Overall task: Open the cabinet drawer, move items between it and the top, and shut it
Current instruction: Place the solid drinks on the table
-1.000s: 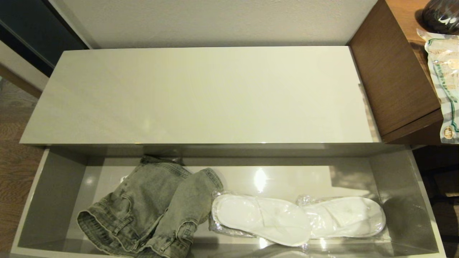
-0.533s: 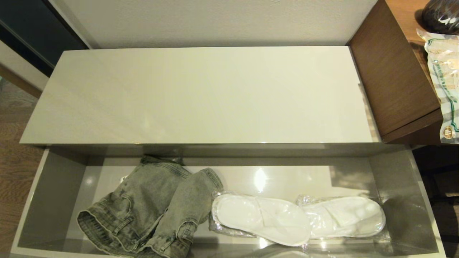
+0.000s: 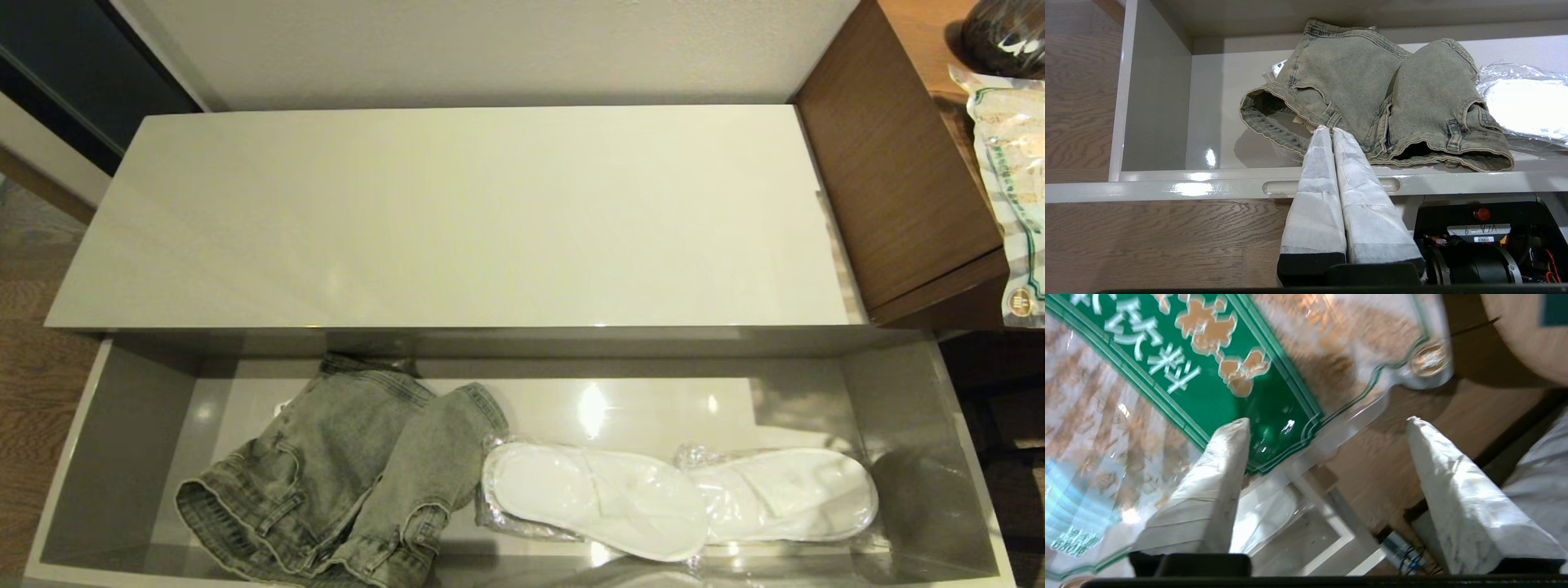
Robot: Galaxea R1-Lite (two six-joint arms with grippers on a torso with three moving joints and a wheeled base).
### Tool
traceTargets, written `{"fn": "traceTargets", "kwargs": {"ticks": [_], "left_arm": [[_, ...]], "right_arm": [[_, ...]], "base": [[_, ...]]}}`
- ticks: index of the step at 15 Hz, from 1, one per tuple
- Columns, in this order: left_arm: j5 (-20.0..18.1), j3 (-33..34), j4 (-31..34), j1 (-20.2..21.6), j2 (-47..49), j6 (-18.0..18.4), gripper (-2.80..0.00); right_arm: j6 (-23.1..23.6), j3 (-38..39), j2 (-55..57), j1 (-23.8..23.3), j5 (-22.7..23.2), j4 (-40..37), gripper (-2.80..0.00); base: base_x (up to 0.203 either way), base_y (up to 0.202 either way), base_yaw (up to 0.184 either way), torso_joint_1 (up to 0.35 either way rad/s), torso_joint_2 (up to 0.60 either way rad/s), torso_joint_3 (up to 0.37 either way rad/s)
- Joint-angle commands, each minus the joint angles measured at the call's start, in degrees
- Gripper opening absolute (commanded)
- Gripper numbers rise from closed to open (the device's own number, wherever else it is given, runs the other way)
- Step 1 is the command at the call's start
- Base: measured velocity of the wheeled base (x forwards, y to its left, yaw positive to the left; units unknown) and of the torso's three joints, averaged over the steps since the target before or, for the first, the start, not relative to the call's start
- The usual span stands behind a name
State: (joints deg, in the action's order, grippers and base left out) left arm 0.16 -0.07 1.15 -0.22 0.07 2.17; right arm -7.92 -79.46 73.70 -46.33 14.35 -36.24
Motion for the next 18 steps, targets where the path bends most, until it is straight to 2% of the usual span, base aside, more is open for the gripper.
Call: {"fn": "traceTargets", "kwargs": {"ticks": [1, 4, 7, 9, 11, 15, 18], "left_arm": [[0.02, 0.03, 0.00, -0.04, 0.01, 0.03, -2.80], [0.02, 0.04, 0.00, -0.04, 0.01, 0.03, -2.80], [0.02, -0.01, 0.00, 0.00, 0.01, -0.03, -2.80], [0.02, -0.01, 0.00, -0.04, 0.01, 0.03, -2.80], [0.02, 0.03, 0.00, -0.04, 0.01, 0.03, -2.80], [0.02, -0.01, 0.00, -0.04, 0.01, 0.03, -2.80], [0.02, 0.03, 0.00, -0.01, 0.01, 0.03, -2.80]], "right_arm": [[-0.96, 0.05, 1.03, -0.78, 0.73, -1.55, 0.00], [-5.32, -2.78, 3.19, -2.38, 0.68, -5.59, 0.00], [-6.61, -7.41, 5.58, -6.44, 1.42, -10.69, 0.00], [-6.52, -8.41, 8.51, -10.54, 7.44, -11.46, 0.00], [-6.24, -8.94, 10.96, -11.88, 10.08, -11.56, 0.00], [-6.14, -11.46, 14.25, -13.24, 15.94, -12.01, 0.00], [-6.19, -11.35, 14.68, -13.40, 21.99, -12.10, 0.00]], "base": [[0.000, 0.000, 0.000, 0.000, 0.00, 0.000], [0.000, 0.000, 0.000, 0.000, 0.00, 0.000], [0.000, 0.000, 0.000, 0.000, 0.00, 0.000], [0.000, 0.000, 0.000, 0.000, 0.00, 0.000], [0.000, 0.000, 0.000, 0.000, 0.00, 0.000], [0.000, 0.000, 0.000, 0.000, 0.00, 0.000], [0.000, 0.000, 0.000, 0.000, 0.00, 0.000]]}}
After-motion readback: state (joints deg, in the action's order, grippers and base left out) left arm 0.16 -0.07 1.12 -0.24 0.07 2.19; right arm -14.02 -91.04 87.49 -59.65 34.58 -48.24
